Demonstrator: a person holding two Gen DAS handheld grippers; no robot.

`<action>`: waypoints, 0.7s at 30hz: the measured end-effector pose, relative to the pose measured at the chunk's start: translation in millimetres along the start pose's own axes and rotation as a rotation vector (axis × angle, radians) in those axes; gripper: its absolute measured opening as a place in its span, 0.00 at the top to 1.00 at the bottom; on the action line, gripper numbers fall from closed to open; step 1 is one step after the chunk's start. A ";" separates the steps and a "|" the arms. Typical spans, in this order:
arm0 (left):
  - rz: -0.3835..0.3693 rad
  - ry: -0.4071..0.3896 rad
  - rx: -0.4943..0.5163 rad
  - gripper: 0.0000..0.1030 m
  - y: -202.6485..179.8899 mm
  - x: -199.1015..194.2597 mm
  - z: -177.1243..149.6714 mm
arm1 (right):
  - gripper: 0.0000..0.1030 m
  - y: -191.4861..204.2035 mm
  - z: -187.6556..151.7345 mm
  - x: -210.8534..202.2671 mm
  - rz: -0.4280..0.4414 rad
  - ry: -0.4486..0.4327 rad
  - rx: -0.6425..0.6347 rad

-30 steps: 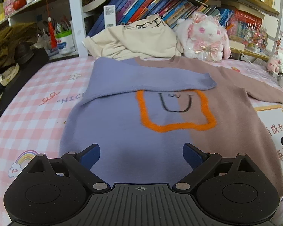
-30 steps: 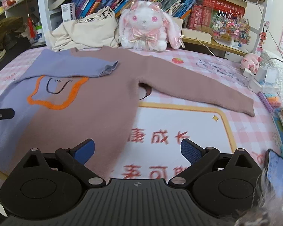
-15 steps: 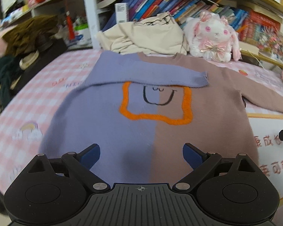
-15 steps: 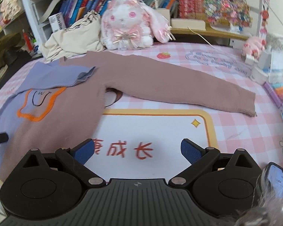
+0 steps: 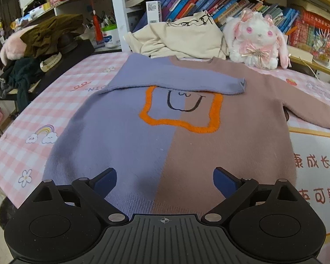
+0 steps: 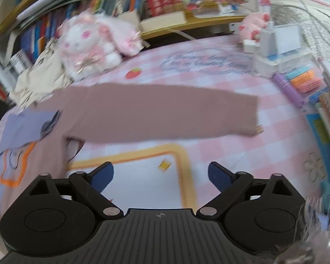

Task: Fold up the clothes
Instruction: 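Move the right gripper to the mauve sleeve cuff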

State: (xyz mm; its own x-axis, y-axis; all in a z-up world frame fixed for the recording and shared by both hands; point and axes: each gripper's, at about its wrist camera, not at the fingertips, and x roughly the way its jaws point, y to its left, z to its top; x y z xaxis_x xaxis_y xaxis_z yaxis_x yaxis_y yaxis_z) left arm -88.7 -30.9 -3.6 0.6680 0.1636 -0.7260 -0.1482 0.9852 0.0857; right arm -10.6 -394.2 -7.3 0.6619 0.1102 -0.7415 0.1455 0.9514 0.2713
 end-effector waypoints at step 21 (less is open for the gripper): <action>0.062 0.019 0.014 0.06 -6.4 -8.1 -2.9 | 0.48 -65.8 23.1 17.9 -0.079 -0.048 0.134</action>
State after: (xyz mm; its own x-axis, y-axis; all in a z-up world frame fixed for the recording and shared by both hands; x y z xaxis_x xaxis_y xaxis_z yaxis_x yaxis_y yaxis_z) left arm -95.3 -38.8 -0.2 0.6437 0.2236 -0.7319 -0.1786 0.9739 0.1404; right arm 8.7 -461.5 -24.3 0.6782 0.0201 -0.7346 0.2932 0.9092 0.2956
